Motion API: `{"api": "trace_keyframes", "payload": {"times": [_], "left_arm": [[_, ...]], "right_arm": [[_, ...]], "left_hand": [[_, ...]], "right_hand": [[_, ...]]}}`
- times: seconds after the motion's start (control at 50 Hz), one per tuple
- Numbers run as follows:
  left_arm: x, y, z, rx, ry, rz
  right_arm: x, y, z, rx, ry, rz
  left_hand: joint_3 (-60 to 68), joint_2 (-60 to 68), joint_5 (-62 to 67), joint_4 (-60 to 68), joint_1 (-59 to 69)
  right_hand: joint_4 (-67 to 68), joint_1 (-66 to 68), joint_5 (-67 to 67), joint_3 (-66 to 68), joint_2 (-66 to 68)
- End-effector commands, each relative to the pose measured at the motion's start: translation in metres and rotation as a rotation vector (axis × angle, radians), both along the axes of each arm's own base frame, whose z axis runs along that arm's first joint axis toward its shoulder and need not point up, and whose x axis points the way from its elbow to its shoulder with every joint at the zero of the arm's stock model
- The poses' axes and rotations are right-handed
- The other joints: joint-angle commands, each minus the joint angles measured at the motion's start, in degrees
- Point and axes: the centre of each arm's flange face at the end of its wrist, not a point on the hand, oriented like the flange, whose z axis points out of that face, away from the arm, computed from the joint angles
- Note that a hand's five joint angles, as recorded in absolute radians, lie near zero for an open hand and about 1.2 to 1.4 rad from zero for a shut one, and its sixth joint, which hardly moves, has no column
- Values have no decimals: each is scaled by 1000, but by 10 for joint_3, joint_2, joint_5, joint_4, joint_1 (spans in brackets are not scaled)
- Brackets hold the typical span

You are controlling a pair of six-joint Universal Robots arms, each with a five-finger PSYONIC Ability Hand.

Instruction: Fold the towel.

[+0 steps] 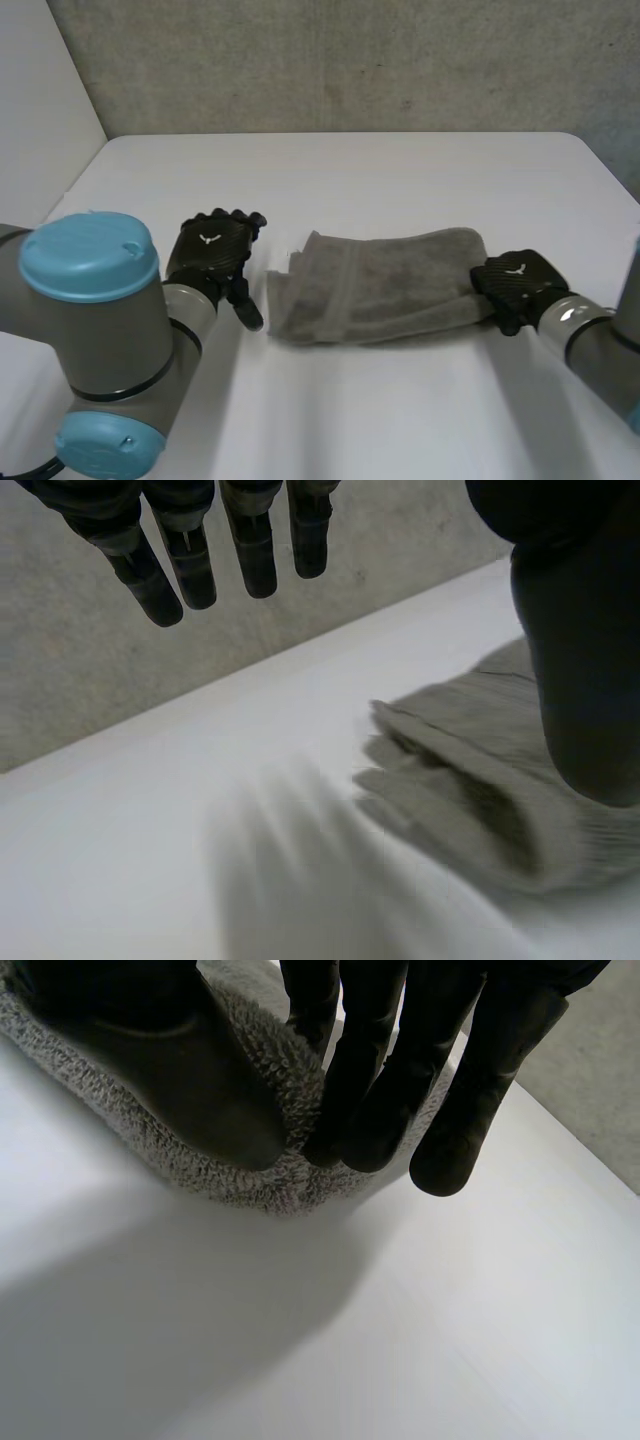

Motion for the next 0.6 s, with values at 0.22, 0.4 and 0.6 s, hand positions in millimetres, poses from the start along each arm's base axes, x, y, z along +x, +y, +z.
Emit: {"api": "trace_keyframes", "payload": {"times": [0.22, 0.4, 0.6], "left_arm": [[4, -32, 45, -128, 85, 59], [-2, -35, 50, -144, 101, 51], [-11, -33, 30, -100, 86, 26]], "right_arm": [[126, 32, 60, -265, -62, 424], [186, 89, 32, -212, -77, 636], [144, 50, 57, -128, -228, 297]], "left_hand": [[-37, -47, -125, -43, -44], [-35, -45, -123, -41, -42], [-37, -47, -125, -43, -44]], "right_hand": [[33, 93, 45, 41, 48], [26, 87, 39, 35, 42], [-667, -607, -655, -659, -652]]}}
